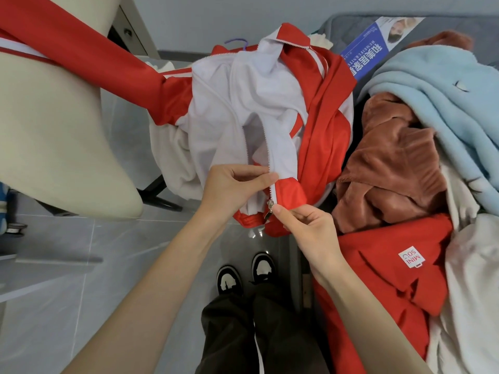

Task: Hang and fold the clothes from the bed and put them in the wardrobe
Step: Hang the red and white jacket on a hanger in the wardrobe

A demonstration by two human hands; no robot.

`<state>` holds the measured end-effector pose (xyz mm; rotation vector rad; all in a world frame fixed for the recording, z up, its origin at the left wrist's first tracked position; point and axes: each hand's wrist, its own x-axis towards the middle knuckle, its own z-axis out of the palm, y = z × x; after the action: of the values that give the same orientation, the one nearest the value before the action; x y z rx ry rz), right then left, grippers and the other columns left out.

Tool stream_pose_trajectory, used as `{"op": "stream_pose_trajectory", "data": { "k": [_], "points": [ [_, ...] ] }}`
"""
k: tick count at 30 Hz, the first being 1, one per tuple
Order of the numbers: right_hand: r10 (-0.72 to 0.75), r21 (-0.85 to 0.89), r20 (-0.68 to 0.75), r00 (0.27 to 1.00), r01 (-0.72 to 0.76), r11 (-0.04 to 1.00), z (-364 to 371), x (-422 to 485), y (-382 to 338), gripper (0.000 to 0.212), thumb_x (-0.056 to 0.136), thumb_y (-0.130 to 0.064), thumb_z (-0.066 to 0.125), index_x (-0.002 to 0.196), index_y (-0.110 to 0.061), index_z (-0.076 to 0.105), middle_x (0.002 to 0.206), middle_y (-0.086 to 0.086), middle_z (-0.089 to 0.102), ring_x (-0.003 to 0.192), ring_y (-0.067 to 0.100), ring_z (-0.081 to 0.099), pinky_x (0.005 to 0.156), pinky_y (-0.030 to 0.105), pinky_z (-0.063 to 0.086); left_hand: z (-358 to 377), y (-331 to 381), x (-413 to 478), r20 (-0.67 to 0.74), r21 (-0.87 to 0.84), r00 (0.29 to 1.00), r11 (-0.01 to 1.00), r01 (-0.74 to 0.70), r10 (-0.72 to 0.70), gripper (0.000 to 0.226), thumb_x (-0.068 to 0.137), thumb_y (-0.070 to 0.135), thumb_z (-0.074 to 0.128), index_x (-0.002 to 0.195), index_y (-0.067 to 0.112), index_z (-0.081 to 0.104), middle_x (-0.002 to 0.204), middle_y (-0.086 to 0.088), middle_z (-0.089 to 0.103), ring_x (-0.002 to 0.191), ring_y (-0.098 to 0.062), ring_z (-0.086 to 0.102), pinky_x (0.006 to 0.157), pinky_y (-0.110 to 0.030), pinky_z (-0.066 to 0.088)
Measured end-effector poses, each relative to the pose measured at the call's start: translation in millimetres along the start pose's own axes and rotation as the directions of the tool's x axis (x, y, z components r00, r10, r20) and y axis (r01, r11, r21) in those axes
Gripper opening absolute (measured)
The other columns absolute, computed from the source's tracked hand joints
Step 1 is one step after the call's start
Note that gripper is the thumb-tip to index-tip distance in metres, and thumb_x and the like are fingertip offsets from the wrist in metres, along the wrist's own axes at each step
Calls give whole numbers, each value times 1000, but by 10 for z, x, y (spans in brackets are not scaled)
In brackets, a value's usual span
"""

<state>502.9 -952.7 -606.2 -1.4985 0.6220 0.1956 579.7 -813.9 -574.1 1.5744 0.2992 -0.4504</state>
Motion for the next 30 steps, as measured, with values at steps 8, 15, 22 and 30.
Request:
{"op": "stream_pose_trajectory", "data": {
  "k": [8, 15, 22, 30],
  "points": [
    [119, 56, -28, 992, -118, 991, -58, 142, 2, 38, 81, -21, 74, 58, 0, 51, 54, 4, 35, 53, 8, 34, 58, 18, 38, -177, -470, -127, -117, 178, 857, 839, 515, -501, 48, 79, 66, 58, 72, 21, 75, 61, 8, 68, 45, -2, 53, 45, -13, 40],
    [343, 69, 30, 939, -345, 936, -26, 240, 122, 44, 74, -29, 78, 96, 8, 69, 63, 1, 54, 55, 3, 48, 58, 15, 45, -68, -557, 177, -96, -465, 837, 768, 440, -538, 23, 82, 30, 72, 81, 11, 60, 90, -1, 69, 87, -11, 66, 67, -20, 52],
    [388, 154, 136, 912, -406, 901, 96, 278, 113, 32, 77, -27, 76, 96, -1, 75, 67, -1, 60, 50, 1, 48, 53, 10, 45, 13, -568, 119, 1, -583, 920, 748, 318, -391, 5, 80, 9, 73, 83, 7, 70, 78, -1, 74, 78, -8, 71, 70, -15, 55],
    [379, 166, 197, 904, -412, 896, 176, 166, 127, 27, 72, -32, 77, 88, -10, 78, 66, -2, 56, 54, 3, 45, 62, 13, 44, -36, -654, -74, -24, -559, 938, 783, 275, -346, 5, 77, 6, 73, 82, 9, 71, 75, -3, 74, 72, -9, 71, 65, -15, 54]
  ]
}}
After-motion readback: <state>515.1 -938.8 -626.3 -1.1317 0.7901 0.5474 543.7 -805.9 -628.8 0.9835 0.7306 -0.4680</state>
